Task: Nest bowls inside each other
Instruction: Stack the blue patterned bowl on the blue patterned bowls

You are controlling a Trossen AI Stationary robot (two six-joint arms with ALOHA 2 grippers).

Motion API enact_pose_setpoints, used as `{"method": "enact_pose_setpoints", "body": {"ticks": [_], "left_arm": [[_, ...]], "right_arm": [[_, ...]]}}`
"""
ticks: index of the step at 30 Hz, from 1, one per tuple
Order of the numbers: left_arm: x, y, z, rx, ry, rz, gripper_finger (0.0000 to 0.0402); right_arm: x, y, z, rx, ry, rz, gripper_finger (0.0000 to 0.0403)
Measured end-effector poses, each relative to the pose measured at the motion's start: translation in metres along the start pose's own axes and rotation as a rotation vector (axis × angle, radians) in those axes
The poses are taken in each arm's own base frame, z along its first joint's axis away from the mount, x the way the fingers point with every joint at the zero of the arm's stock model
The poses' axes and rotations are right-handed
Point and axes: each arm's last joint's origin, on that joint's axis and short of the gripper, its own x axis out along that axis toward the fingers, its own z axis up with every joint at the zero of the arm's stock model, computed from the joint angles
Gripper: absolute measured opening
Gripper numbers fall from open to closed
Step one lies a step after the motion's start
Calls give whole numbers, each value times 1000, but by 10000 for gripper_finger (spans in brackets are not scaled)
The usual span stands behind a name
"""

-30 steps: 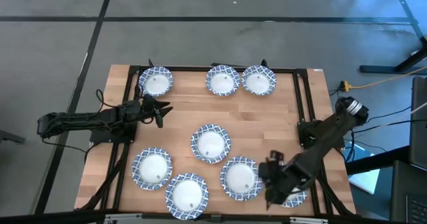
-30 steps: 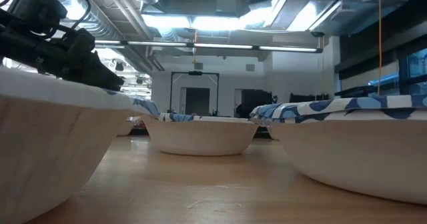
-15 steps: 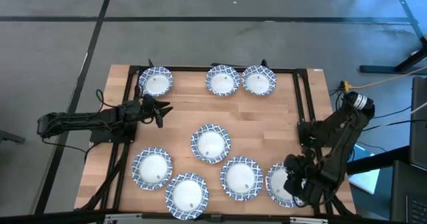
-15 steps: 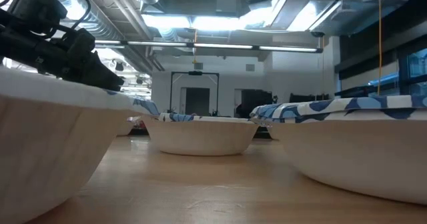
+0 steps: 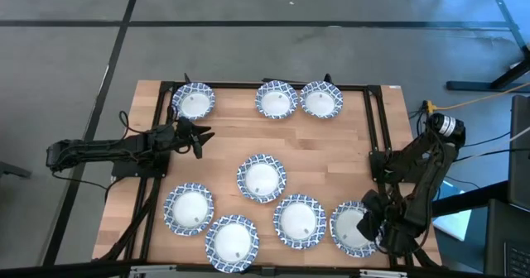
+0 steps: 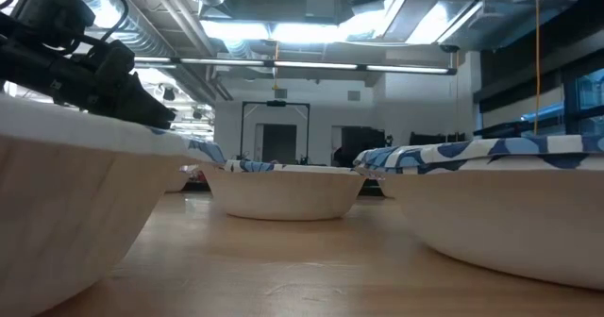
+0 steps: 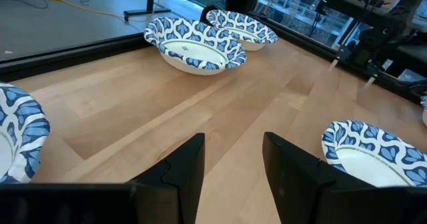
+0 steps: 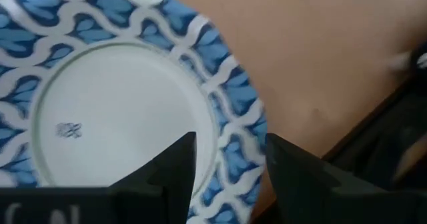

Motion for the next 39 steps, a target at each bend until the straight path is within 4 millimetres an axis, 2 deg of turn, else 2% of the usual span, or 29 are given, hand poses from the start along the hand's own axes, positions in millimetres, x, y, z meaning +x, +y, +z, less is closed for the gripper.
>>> {"method": "enact_pose_setpoints", "body": {"ticks": [6, 17, 28, 33, 39], "left_arm": [[0, 0, 0, 1, 0, 0, 146], [0, 0, 0, 1, 0, 0, 146], [0, 0, 0, 1, 0, 0, 146], [0, 0, 0, 1, 0, 0, 146], [0, 0, 0, 1, 0, 0, 146]], "right_arm": [[6, -10, 0, 45, 18, 37, 179], [14, -31, 7, 144, 51, -1, 179], [22, -27, 3, 140, 120, 70, 175], [22, -27, 3, 140, 119, 69, 132], [22, -27, 3, 141, 117, 74, 34]]}}
